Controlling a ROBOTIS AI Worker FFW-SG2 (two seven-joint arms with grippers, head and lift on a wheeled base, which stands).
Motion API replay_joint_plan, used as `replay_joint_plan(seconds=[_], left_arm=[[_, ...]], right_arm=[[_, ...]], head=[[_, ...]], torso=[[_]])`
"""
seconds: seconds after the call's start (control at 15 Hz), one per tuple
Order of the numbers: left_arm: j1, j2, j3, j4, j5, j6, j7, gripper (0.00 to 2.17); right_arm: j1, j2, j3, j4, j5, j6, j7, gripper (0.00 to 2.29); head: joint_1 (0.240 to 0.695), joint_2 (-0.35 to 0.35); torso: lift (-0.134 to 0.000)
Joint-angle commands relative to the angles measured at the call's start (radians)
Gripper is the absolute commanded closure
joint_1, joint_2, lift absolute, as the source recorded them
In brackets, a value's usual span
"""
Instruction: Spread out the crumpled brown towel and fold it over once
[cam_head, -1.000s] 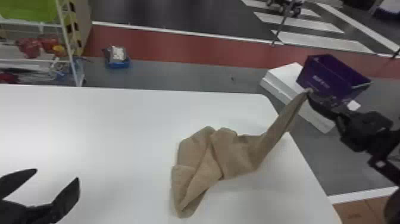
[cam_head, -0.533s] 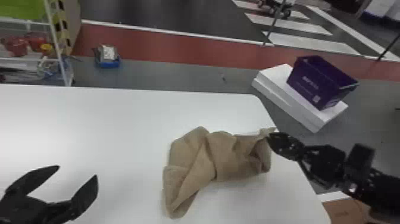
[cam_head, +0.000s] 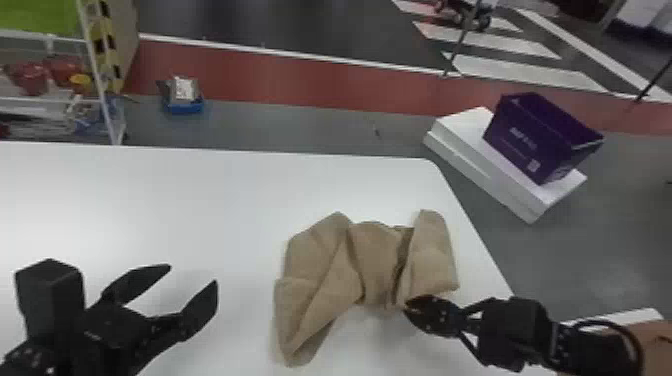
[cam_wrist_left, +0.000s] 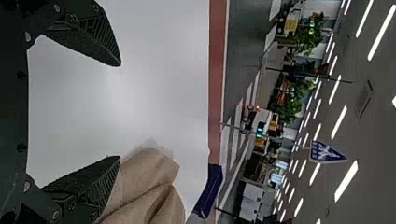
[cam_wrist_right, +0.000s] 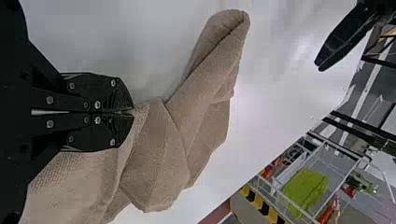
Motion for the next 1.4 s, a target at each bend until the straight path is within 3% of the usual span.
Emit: replay_joint_plan(seconds=[0.0,0.2,0.33,0.4,0.6,0.87,0.93,1.0,1.2,1.27,1.33], left_arm=[[-0.042,0.002,-0.044,0.051,-0.008,0.001,-0.006,0.30],[-0.052,0.007,-0.066,0.068,-0.004,-0.011,-0.018,0.77],[-0.047,0.007,-0.066,0.066,-0.001,-0.011,-0.023,1.37],[-0.044,0.008,-0.066,0.066,-0.001,-0.011,-0.035,1.45],[-0.033,0.010,-0.067,0.066,-0.006,-0.011,-0.061,1.45],[-0.025,0.011,-0.055,0.055,-0.004,-0.017,-0.049,1.44],[-0.024,0.011,-0.052,0.055,-0.004,-0.017,-0.046,1.36],[-0.022,0.014,-0.050,0.055,-0.008,-0.020,-0.043,1.08],[-0.015,0.018,-0.050,0.066,-0.066,-0.063,0.003,1.03],[-0.015,0.021,-0.050,0.068,-0.083,-0.066,0.019,0.79],[-0.015,0.027,-0.047,0.068,-0.087,-0.066,0.019,0.68]], right_arm=[[0.001,0.000,0.027,0.002,0.028,0.019,0.017,1.54],[0.004,0.000,0.108,0.000,0.052,0.025,0.020,1.54],[0.004,0.000,0.169,-0.010,0.072,0.025,0.019,1.54],[0.004,0.000,0.202,-0.017,0.086,0.025,0.016,1.54],[0.004,0.004,0.278,-0.032,0.113,0.025,0.003,1.54],[0.007,0.009,0.317,-0.053,0.123,0.025,-0.003,1.54],[0.007,0.009,0.315,-0.055,0.123,0.025,-0.003,1.54],[0.007,0.009,0.306,-0.055,0.123,0.025,-0.003,1.54],[0.007,0.001,0.283,-0.055,0.112,0.025,-0.001,1.54],[0.009,0.000,0.274,-0.055,0.106,0.025,0.000,1.54],[0.009,-0.003,0.271,-0.055,0.104,0.025,0.000,1.54]], head=[[0.695,-0.324],[0.695,-0.349],[0.695,-0.337],[0.695,-0.324],[0.695,-0.273],[0.695,-0.212],[0.695,-0.203],[0.695,-0.195],[0.695,-0.185],[0.695,-0.182],[0.695,-0.178]], torso=[[-0.123],[-0.123],[-0.123],[-0.123],[-0.123],[-0.123],[-0.123],[-0.123],[-0.123],[-0.123],[-0.123]])
